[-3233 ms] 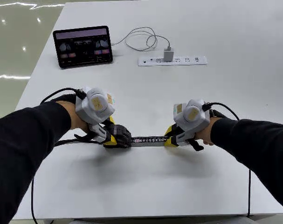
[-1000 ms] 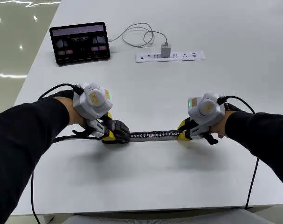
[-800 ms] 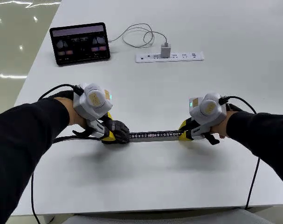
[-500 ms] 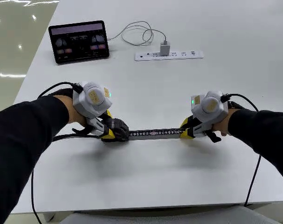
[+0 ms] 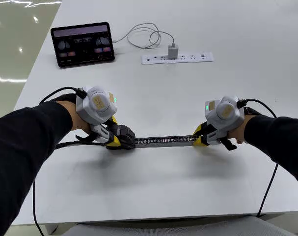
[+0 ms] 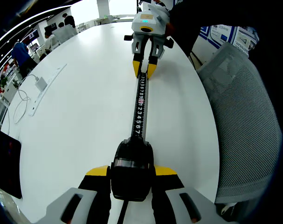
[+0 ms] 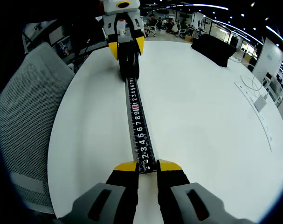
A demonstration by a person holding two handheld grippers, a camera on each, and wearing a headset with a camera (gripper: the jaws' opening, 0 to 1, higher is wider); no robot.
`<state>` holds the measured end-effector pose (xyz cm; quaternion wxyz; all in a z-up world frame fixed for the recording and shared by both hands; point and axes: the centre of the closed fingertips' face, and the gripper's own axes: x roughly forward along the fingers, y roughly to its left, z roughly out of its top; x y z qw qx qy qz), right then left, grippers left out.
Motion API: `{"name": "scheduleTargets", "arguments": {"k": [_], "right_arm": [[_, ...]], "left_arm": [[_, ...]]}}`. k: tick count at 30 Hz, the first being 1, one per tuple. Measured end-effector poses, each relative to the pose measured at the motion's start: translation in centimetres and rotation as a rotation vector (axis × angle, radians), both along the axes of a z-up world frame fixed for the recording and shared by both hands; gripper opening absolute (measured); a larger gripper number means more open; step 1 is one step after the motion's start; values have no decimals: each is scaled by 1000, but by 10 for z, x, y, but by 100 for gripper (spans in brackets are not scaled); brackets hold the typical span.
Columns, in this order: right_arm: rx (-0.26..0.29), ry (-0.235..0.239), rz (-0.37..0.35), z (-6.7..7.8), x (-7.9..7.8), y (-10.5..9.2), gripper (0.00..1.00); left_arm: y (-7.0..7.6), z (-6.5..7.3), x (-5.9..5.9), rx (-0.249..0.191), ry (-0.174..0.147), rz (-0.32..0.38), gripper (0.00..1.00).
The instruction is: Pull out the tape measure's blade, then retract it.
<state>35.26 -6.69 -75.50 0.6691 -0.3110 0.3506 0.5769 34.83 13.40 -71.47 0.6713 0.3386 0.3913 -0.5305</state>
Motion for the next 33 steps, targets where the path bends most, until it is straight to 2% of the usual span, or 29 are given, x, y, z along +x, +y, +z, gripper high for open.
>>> {"name": "scheduleTargets", "arguments": {"k": [33], "right_arm": [[-14,-4,-30,-4,6,-28,10]], "left_arm": [[0,0,0,0,-1,1,29]]}}
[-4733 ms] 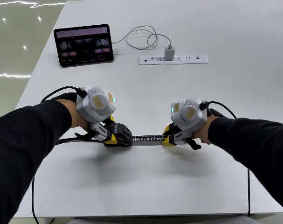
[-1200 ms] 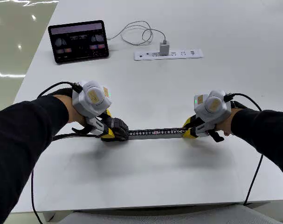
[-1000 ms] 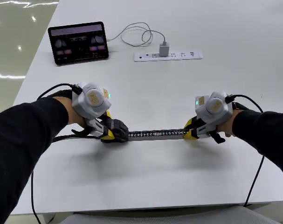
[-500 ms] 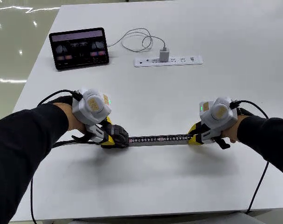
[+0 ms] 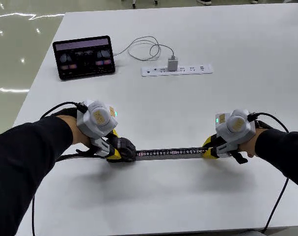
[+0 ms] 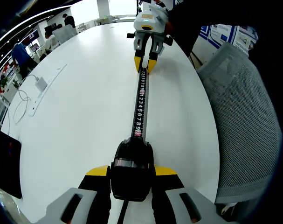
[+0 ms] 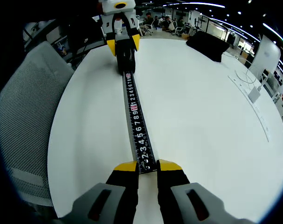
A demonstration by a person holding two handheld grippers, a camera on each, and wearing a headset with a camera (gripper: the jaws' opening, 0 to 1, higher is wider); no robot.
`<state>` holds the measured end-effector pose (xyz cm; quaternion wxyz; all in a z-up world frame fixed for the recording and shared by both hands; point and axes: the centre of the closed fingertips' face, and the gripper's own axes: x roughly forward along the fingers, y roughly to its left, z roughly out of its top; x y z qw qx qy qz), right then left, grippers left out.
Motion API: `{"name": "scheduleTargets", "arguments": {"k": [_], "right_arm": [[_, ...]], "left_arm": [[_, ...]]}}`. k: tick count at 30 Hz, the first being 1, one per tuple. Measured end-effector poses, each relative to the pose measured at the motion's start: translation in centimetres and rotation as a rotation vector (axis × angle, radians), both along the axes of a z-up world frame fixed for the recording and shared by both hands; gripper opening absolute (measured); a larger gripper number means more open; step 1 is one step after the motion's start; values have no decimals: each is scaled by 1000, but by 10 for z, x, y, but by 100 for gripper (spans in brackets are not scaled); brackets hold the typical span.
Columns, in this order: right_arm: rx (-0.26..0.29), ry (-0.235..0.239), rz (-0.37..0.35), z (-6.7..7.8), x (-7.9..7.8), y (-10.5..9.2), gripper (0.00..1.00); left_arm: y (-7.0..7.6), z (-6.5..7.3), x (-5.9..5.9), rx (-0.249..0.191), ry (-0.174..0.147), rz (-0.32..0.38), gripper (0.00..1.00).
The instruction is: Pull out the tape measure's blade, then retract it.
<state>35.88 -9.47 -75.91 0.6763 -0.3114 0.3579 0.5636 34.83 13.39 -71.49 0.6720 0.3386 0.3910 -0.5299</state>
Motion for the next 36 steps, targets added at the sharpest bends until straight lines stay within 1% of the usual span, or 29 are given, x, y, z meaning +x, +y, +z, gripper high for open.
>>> {"name": "scheduleTargets", "arguments": {"k": [19,36], "right_arm": [[-20,0,-8,-1,3,-19,10],[-23,4,-17,-2,4,-27,10]], "left_arm": [[0,1,2,0,-1,2,29],[-1,1,0,-1,-3,5,29]]}}
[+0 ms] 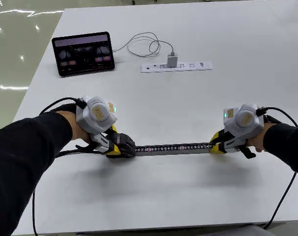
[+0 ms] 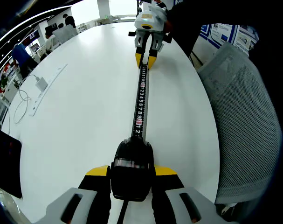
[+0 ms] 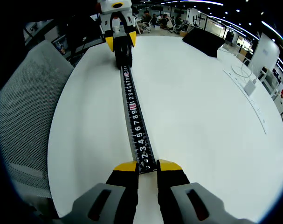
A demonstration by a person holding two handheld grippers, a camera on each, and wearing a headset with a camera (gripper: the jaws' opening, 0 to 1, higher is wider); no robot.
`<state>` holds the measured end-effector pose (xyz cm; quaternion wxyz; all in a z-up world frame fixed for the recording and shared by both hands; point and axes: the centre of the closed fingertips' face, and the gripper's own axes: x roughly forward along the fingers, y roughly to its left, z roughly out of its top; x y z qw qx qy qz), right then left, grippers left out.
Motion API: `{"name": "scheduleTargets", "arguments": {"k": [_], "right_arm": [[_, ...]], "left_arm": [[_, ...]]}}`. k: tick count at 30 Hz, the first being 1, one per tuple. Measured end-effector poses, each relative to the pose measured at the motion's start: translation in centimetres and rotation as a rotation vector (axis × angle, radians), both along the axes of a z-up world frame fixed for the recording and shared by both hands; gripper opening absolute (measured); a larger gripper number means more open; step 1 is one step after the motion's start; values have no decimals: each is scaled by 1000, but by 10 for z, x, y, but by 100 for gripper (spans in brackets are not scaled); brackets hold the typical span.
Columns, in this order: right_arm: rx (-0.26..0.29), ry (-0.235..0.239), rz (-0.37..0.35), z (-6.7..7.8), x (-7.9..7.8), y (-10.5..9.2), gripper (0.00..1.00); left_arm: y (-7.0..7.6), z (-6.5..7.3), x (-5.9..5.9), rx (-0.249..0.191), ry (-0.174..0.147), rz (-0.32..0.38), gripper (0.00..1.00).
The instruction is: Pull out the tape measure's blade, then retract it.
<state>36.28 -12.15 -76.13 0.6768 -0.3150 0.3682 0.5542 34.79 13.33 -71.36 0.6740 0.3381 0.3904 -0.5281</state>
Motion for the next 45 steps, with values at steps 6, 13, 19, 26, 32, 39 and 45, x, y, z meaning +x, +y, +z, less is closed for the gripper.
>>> {"name": "scheduleTargets", "arguments": {"k": [6,13,19,26,32,39,45], "right_arm": [[1,2,-1,0,0,0,10],[1,3,-2,4,-5,3,10],[5,5,-7,6,-8,5,10],[10,7,-12,8,-9,6,11],[14,5,-27,8,-9,6,12],[25,-38,-41,8,-8,5,13],[20,-21,-72,7,-12,4,12]], "left_arm": [[0,0,0,0,-2,1,29],[0,0,0,0,-3,1,29],[0,0,0,-1,-4,1,29],[-2,0,1,-18,-14,18,30],[-1,0,1,-38,-31,17,30],[-3,-3,4,-43,-46,26,31],[-4,-3,3,-41,-53,-17,30]]}}
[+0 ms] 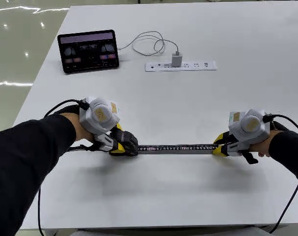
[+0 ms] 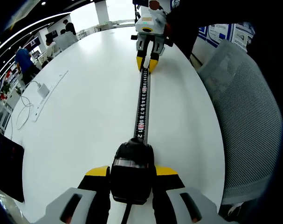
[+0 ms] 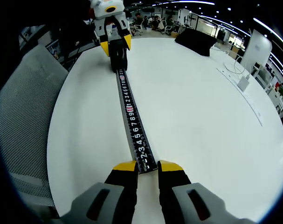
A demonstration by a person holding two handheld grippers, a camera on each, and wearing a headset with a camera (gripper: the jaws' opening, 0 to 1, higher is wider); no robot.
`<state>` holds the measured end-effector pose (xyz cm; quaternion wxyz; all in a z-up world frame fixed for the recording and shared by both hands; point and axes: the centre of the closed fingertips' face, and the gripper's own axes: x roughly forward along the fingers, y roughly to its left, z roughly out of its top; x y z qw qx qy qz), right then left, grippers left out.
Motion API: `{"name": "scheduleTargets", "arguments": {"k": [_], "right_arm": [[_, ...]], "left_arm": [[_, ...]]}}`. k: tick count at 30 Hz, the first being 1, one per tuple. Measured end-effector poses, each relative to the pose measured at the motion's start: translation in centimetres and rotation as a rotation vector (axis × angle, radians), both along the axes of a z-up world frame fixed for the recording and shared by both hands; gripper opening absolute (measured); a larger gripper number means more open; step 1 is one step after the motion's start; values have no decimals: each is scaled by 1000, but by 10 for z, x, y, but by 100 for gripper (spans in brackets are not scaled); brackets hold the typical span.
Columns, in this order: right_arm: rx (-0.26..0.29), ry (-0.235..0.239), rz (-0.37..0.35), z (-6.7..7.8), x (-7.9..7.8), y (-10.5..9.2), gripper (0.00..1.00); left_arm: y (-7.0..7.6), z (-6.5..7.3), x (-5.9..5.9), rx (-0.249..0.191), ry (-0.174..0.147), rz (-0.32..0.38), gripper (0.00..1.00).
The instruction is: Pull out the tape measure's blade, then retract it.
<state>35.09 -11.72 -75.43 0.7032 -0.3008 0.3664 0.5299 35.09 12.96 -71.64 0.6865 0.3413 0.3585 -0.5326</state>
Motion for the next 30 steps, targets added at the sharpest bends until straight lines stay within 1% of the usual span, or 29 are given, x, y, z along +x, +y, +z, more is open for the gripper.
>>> {"name": "scheduleTargets", "arguments": {"k": [3,7,9,10,12,13,14,15,16,17,18,20,21,22,23,24,26,27,28,29,30], "right_arm": [[1,-13,15,0,1,0,12],[-2,-20,22,0,2,0,13],[-5,-25,23,1,2,0,13],[-8,-30,24,1,2,0,14],[-20,-48,33,2,3,-1,14],[-18,-60,24,3,6,-2,16],[-5,-62,6,5,8,-2,19],[6,-70,-6,8,9,-2,22],[23,-88,-25,12,12,-3,27],[37,-97,-48,15,14,-3,30],[69,-104,-78,21,14,-3,33],[107,-105,-111,29,12,-3,37],[121,-118,-138,33,12,-5,39],[130,-124,-151,36,11,-7,42],[138,-130,-172,38,10,-10,45],[156,-129,-209,41,6,-13,47],[186,-132,-253,44,0,-18,50],[187,-135,-258,44,-3,-21,51],[192,-145,-278,45,-8,-26,52],[200,-156,-292,47,-10,-29,54],[206,-160,-307,49,-15,-33,55]], "left_arm": [[0,0,1,9,9,10,30],[0,-1,1,14,9,11,31],[1,-1,2,13,3,17,32],[3,-1,3,10,11,62,32],[6,-1,4,-5,20,93,33],[9,2,8,-16,5,118,35],[10,4,11,-31,-13,157,38],[11,6,13,-48,-14,189,41],[12,11,14,-89,-14,239,44],[14,14,16,-114,-20,276,47],[18,19,20,-148,-30,332,51],[23,26,22,-207,-34,409,65],[28,30,23,-248,-38,464,71],[32,33,23,-273,-40,498,79],[37,35,23,-295,-45,532,83],[41,40,22,-338,-53,566,86],[52,44,16,-380,-65,609,92],[56,45,13,-398,-71,625,95],[63,46,10,-415,-93,653,99],[69,47,6,-417,-99,669,99],[73,48,0,-436,-102,677,100]]}}
